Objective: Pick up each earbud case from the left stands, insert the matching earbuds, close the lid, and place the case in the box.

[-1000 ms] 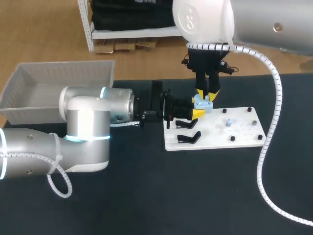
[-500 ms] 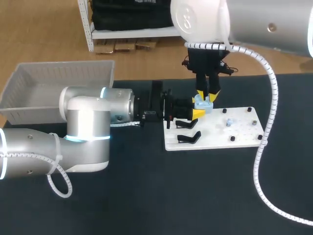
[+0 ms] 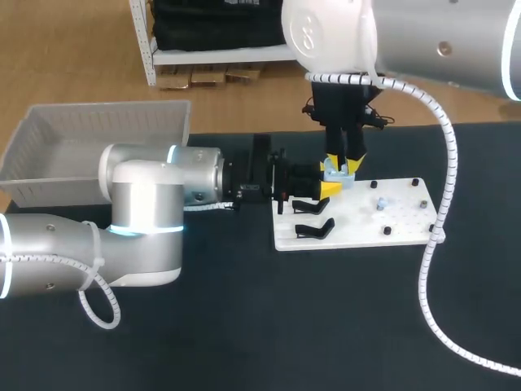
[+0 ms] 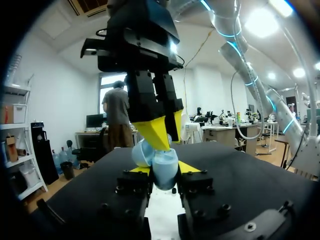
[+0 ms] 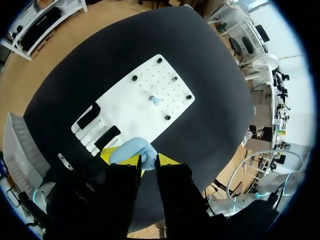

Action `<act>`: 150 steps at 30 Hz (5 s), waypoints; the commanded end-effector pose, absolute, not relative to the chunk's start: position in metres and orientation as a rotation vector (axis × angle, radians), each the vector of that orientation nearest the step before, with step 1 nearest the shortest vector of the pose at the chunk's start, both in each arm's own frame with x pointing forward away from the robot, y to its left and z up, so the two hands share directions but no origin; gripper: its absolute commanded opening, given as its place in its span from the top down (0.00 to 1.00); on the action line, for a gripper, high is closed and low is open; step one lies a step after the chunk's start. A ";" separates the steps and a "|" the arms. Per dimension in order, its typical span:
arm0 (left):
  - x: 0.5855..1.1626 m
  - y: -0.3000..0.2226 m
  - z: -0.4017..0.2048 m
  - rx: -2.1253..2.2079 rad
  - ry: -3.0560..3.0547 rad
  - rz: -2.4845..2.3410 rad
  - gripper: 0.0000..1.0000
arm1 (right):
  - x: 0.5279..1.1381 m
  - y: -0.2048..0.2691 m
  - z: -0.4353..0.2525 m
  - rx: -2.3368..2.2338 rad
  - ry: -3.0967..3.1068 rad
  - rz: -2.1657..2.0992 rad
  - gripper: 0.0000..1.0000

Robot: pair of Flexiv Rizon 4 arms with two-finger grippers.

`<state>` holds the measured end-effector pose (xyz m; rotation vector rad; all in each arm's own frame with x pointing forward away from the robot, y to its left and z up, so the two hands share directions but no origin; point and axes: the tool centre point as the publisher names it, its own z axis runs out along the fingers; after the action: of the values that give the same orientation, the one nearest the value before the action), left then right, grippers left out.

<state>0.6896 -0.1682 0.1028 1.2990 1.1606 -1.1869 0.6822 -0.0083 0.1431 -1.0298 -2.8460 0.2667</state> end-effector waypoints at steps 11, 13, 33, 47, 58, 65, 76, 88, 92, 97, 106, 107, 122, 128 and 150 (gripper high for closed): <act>0.688 -0.168 0.103 1.294 1.159 -1.183 1.00 | 0.660 -0.048 0.183 -0.977 -2.874 -0.078 0.62; 0.688 -0.168 0.103 1.294 1.159 -1.183 1.00 | 0.659 -0.060 0.185 -0.930 -2.897 -0.181 0.63; 0.688 -0.168 0.103 1.294 1.159 -1.183 1.00 | 0.668 -0.120 0.129 -0.520 -3.146 -0.527 0.54; 0.662 -0.157 0.096 1.293 1.170 -1.191 1.00 | 0.670 -0.111 0.109 -0.383 -3.163 -0.594 0.47; 0.648 -0.142 0.094 1.305 1.187 -1.181 1.00 | 0.676 -0.093 0.086 -0.298 -3.209 -0.428 0.51; 0.647 -0.141 0.094 1.304 1.187 -1.181 1.00 | 0.683 -0.083 0.076 -0.380 -3.220 -0.315 0.50; 0.647 -0.141 0.094 1.304 1.187 -1.181 1.00 | 0.697 -0.081 0.055 -0.463 -3.177 -0.180 0.56; 0.647 -0.141 0.094 1.304 1.187 -1.181 1.00 | 0.709 -0.090 0.042 -0.493 -3.156 -0.146 0.63; 0.647 -0.141 0.094 1.304 1.187 -1.181 1.00 | 0.711 -0.093 0.039 -0.493 -3.153 -0.137 0.64; 0.647 -0.141 0.094 1.304 1.187 -1.181 1.00 | 0.710 -0.093 0.038 -0.482 -3.146 -0.142 0.66; 0.647 -0.141 0.094 1.304 1.187 -1.181 1.00 | 0.712 -0.096 0.035 -0.469 -3.136 -0.144 0.70; 0.647 -0.141 0.094 1.304 1.187 -1.181 1.00 | 0.712 -0.096 0.034 -0.468 -3.134 -0.146 0.70; 0.647 -0.141 0.094 1.304 1.187 -1.181 1.00 | 0.714 -0.093 0.030 -0.453 -3.115 -0.157 0.75; 0.647 -0.141 0.094 1.304 1.187 -1.181 1.00 | 0.714 -0.091 0.030 -0.452 -3.111 -0.158 0.95; 0.647 -0.141 0.094 1.304 1.187 -1.181 1.00 | 0.689 -0.100 0.113 -0.503 -3.191 -0.148 1.00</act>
<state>0.6490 -0.1414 0.0940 1.3099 1.1865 -1.1888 0.7083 -0.0917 0.0882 -0.4875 -3.1503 -0.1315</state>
